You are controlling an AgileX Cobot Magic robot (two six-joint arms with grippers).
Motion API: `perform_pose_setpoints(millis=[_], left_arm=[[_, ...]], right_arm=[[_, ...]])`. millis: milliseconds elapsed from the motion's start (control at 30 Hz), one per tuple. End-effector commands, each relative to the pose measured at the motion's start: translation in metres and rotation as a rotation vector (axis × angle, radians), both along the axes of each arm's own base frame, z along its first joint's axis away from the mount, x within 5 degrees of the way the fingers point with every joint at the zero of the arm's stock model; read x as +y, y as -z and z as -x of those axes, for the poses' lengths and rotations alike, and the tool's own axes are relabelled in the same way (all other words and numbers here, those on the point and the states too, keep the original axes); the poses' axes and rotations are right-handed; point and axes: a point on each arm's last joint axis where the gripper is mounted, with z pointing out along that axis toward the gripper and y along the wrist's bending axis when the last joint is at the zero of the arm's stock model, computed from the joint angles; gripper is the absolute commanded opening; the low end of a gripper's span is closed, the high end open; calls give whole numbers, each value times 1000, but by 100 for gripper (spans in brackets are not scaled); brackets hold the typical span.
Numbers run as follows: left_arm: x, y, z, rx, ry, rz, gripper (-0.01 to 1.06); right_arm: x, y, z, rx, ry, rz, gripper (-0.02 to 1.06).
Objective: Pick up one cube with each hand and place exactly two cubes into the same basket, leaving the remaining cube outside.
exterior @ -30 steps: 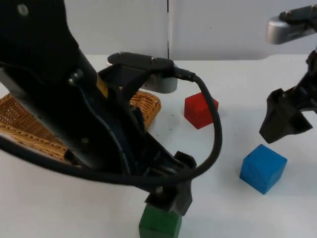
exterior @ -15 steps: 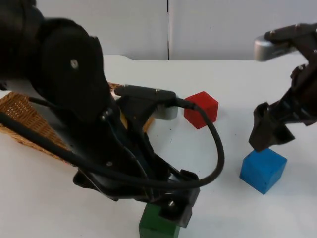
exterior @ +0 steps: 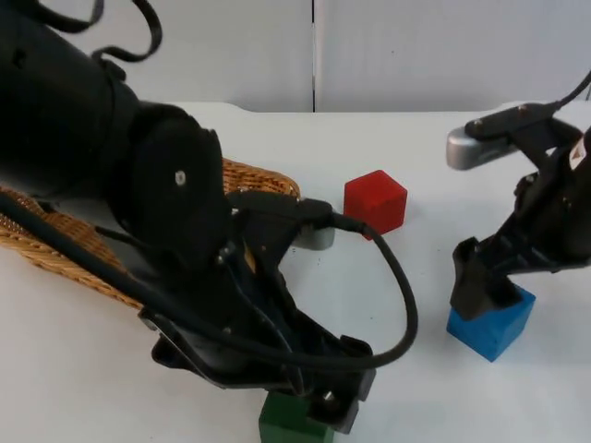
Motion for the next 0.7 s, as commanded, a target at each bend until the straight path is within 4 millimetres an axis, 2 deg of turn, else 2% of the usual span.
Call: perform_pose_setpoints(millis=[0,400,667], left_arm=[[-3,5,-1,-14,-4,5,98],[-5,23,-5,-19,-10,-9,98],[-5,28,-5,-12,-11,-18,98]], right_arm=[[4,6,-3,-12,-19,3,105],[9,29,-5,-4,-44,17,105],[17,30,-4,-36,-85,16,105]])
